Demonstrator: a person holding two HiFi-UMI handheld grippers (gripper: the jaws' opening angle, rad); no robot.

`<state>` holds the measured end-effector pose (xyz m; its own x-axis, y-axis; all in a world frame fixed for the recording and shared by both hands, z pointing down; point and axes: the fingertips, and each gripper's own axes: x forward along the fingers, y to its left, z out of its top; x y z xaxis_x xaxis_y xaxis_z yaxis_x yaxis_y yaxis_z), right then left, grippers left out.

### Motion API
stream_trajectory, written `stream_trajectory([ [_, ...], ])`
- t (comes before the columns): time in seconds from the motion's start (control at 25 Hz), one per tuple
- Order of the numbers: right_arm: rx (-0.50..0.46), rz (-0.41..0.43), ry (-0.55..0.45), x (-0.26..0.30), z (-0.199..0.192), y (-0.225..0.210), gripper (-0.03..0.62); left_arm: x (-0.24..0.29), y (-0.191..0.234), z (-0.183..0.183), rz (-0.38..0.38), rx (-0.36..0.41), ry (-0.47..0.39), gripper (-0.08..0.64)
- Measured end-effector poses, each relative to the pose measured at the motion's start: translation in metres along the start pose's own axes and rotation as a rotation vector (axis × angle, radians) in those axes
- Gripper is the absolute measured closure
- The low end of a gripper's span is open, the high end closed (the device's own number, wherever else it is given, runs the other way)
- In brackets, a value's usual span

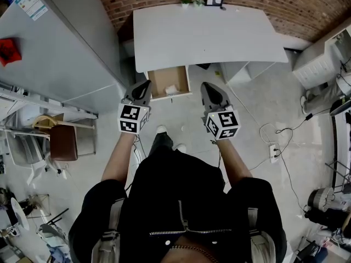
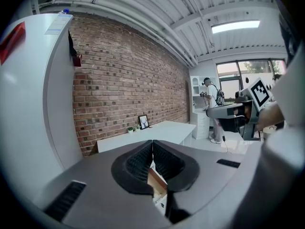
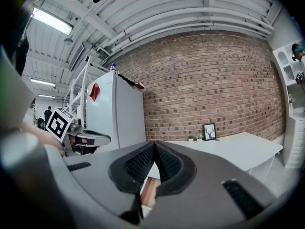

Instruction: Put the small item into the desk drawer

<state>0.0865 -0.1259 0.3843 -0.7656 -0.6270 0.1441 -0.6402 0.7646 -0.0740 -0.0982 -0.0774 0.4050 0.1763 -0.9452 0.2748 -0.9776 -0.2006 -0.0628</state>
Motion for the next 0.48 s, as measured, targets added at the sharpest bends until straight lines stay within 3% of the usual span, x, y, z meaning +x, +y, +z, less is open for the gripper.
stream_trajectory([
  [0.48, 0.011, 0.002, 0.006, 0.0042, -0.0038, -0.0044, 0.591, 0.0079, -0.0013, -0.0094, -0.005, -0.001, 0.027, 0.538],
])
